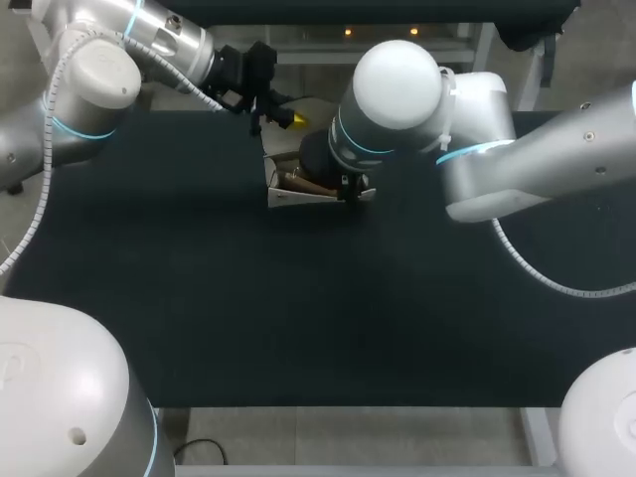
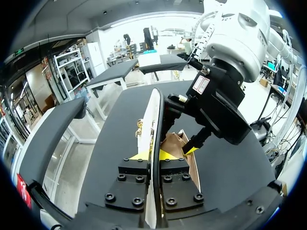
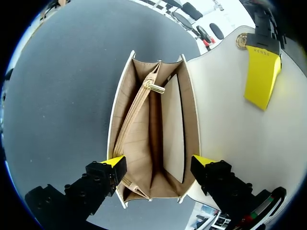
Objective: Pick up the bag, open it, inspect its contents, close it, and place it on the opposite side
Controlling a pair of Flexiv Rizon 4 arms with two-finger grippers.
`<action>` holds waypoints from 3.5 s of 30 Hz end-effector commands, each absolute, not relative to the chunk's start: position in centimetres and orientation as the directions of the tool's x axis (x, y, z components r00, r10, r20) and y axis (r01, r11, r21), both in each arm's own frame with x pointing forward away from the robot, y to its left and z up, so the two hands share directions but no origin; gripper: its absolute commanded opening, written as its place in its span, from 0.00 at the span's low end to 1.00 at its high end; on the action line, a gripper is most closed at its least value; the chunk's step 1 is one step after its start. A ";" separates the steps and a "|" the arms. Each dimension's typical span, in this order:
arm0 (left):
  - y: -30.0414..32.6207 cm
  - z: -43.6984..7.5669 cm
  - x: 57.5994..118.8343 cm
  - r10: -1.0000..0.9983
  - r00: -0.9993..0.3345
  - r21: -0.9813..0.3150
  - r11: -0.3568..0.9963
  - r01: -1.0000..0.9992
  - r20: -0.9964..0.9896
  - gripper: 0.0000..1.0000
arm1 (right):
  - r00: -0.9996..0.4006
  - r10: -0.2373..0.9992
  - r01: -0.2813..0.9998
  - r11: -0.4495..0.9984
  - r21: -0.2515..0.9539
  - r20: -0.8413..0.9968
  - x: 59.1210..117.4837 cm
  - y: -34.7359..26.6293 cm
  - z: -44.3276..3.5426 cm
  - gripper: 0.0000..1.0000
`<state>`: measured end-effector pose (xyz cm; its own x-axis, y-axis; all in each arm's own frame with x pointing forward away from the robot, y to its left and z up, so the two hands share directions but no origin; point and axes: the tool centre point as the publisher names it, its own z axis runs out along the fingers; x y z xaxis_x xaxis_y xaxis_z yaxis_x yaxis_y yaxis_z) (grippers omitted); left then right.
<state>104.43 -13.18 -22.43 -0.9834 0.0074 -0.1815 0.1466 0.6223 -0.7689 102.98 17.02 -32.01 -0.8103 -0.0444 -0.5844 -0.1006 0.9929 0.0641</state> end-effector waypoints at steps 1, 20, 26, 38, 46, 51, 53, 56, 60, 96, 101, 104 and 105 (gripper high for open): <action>-13.1 -22.8 104.6 0.010 -0.984 -0.771 0.620 0.147 -0.180 0.00 | -0.813 -0.049 -0.104 0.993 0.062 -0.580 103.5 17.2 -32.7 0.89; -13.0 -22.8 104.6 0.012 -0.982 -0.768 0.622 0.153 -0.186 0.00 | -0.817 -0.052 -0.104 0.993 0.057 -0.574 103.6 17.1 -32.8 0.90; -13.1 -22.7 104.6 0.012 -0.982 -0.767 0.622 0.155 -0.189 0.00 | -0.817 -0.051 -0.103 0.993 0.058 -0.574 103.6 17.0 -32.8 0.89; -13.1 -22.7 104.5 0.014 -0.981 -0.766 0.623 0.158 -0.192 0.00 | -0.812 -0.049 -0.104 0.993 0.061 -0.581 103.5 17.1 -32.5 0.82; -13.3 -22.1 104.0 0.021 -0.977 -0.758 0.628 0.177 -0.211 0.00 | -0.769 -0.049 -0.114 0.991 0.063 -0.637 102.5 17.1 -30.4 0.43; -13.3 -21.4 103.5 0.017 -0.973 -0.750 0.634 0.187 -0.229 0.00 | -0.734 -0.034 -0.109 0.992 0.068 -0.679 101.6 16.8 -28.6 0.44; -13.3 -21.2 103.3 0.015 -0.972 -0.747 0.638 0.189 -0.233 0.00 | -0.711 -0.027 -0.107 0.992 0.070 -0.702 101.1 16.6 -27.8 0.44; -13.4 -20.8 102.8 0.013 -0.970 -0.741 0.643 0.193 -0.241 0.00 | -0.677 -0.022 -0.107 0.992 0.069 -0.735 100.3 16.3 -26.3 0.43; -13.6 -20.5 102.2 0.013 -0.968 -0.738 0.644 0.199 -0.250 0.00 | -0.633 -0.022 -0.110 0.992 0.062 -0.774 99.0 16.0 -24.6 0.43; -13.5 -28.4 106.0 0.029 -0.889 -0.662 0.656 0.362 -0.458 0.00 | -0.685 0.018 -0.099 0.988 0.118 -0.728 94.1 16.4 -26.8 0.00; -13.5 -28.4 106.0 0.029 -0.889 -0.662 0.656 0.362 -0.458 0.00 | -0.685 0.018 -0.099 0.988 0.118 -0.728 94.1 16.4 -26.8 0.00; -13.5 -28.4 106.0 0.029 -0.889 -0.662 0.656 0.362 -0.458 0.00 | -0.685 0.018 -0.099 0.988 0.118 -0.728 94.1 16.4 -26.8 0.00; -13.5 -28.4 106.0 0.029 -0.889 -0.662 0.656 0.362 -0.458 0.00 | -0.685 0.018 -0.099 0.988 0.118 -0.728 94.1 16.4 -26.8 0.00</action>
